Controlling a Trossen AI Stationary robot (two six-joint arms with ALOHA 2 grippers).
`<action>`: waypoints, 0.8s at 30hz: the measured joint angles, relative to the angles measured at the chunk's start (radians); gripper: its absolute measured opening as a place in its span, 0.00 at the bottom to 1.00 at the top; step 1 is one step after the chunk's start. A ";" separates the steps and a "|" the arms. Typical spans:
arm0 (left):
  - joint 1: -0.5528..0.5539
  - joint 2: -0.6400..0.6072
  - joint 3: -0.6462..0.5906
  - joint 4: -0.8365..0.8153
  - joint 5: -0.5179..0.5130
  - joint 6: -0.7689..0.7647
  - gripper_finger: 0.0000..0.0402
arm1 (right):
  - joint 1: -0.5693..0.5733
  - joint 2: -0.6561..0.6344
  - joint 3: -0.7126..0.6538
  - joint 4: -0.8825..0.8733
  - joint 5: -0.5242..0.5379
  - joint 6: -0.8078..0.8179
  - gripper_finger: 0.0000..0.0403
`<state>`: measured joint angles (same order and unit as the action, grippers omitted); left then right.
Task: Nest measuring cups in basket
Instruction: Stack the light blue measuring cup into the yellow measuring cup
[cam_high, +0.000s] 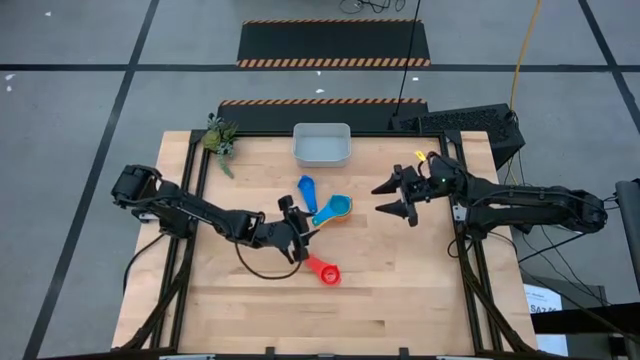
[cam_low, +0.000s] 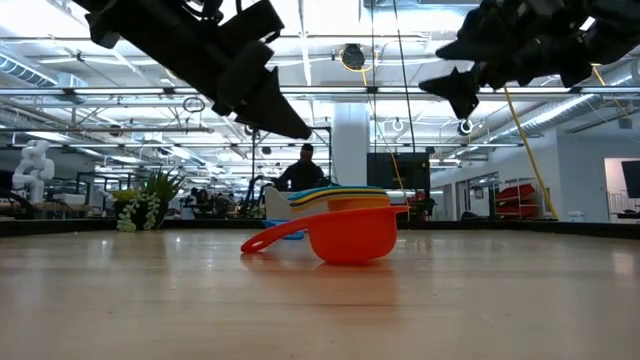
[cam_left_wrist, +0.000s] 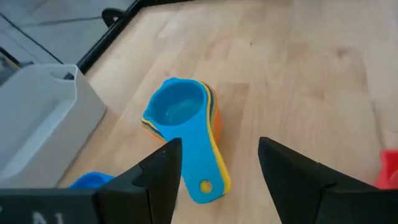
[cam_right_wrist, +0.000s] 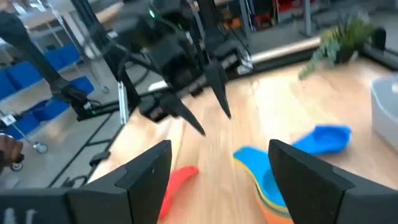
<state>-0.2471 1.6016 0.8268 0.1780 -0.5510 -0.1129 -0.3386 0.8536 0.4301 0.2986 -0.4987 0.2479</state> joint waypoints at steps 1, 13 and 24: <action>-0.004 0.000 0.000 0.006 0.000 -0.019 0.53 | 0.001 0.000 -0.002 -0.020 0.000 0.000 0.65; -0.110 0.015 0.000 0.149 -0.107 -0.102 0.53 | 0.075 0.000 -0.219 0.307 0.159 -0.060 0.65; -0.109 0.015 0.000 0.157 -0.259 -0.202 0.53 | 0.078 0.000 -0.228 0.296 0.158 -0.151 0.65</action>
<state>-0.3557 1.6169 0.8272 0.3351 -0.8104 -0.3153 -0.2605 0.8536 0.2024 0.5951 -0.3412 0.0972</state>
